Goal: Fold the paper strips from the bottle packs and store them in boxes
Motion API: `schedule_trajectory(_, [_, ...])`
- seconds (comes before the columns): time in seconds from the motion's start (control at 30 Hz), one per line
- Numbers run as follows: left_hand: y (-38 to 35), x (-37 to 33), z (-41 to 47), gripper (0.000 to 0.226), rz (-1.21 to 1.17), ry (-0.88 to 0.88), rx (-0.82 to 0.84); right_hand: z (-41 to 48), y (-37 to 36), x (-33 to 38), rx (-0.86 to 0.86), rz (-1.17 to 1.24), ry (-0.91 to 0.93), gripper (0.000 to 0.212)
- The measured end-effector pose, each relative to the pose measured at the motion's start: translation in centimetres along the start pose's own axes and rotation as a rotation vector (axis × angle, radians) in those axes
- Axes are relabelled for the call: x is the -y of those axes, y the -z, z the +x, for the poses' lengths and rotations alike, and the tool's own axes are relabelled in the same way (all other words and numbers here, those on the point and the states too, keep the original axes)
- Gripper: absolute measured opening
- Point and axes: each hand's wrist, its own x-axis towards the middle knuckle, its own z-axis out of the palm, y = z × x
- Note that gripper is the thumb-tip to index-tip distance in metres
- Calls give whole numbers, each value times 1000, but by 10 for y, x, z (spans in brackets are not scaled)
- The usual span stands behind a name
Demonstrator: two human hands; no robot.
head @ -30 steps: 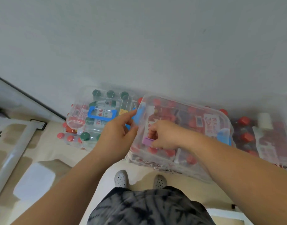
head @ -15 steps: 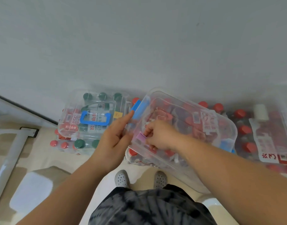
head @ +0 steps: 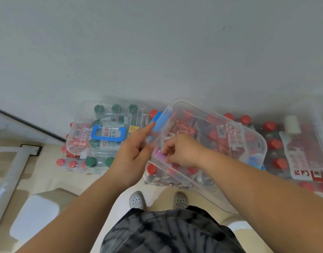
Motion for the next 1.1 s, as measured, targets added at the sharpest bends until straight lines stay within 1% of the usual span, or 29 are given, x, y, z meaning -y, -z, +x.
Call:
schedule_trajectory(0.17, [-2,-3,0,56,-3,37,-25,0,5,0,44,33,-23,11])
schedule_trajectory(0.37, [-4,-7,-1,50,-34,74,-82,-2,12,5,-9,-138,4,20])
schedule_trajectory(0.43, [-3,-10,-2,45,-58,83,-113,-4,18,9,-102,-149,6,24])
schedule_trajectory(0.53, [3,-15,-4,39,-54,86,-180,-14,29,23,-300,-30,20,26])
schedule_trajectory(0.63, [22,-12,-5,35,16,99,-272,-29,39,52,-532,19,154,23])
schedule_trajectory(0.7, [41,-6,-5,34,83,102,-324,-36,42,80,-600,6,262,21])
schedule_trajectory(0.77, [63,3,-3,34,146,124,-382,-34,39,108,-569,-23,332,16])
schedule_trajectory(0.8, [74,9,-2,35,180,135,-410,-30,34,122,-527,-49,339,17])
schedule_trajectory(0.83, [87,17,1,36,216,143,-427,-24,26,134,-477,-75,326,23])
schedule_trajectory(0.9, [112,33,6,39,284,165,-418,-9,7,158,-391,-86,271,41])
schedule_trajectory(0.97, [135,49,11,44,340,195,-377,8,-17,177,-355,-60,213,53])
schedule_trajectory(1.03, [153,62,15,48,375,212,-327,27,-39,189,-347,-44,131,61])
schedule_trajectory(1.1, [167,73,19,54,402,215,-269,44,-54,194,-351,-46,4,66])
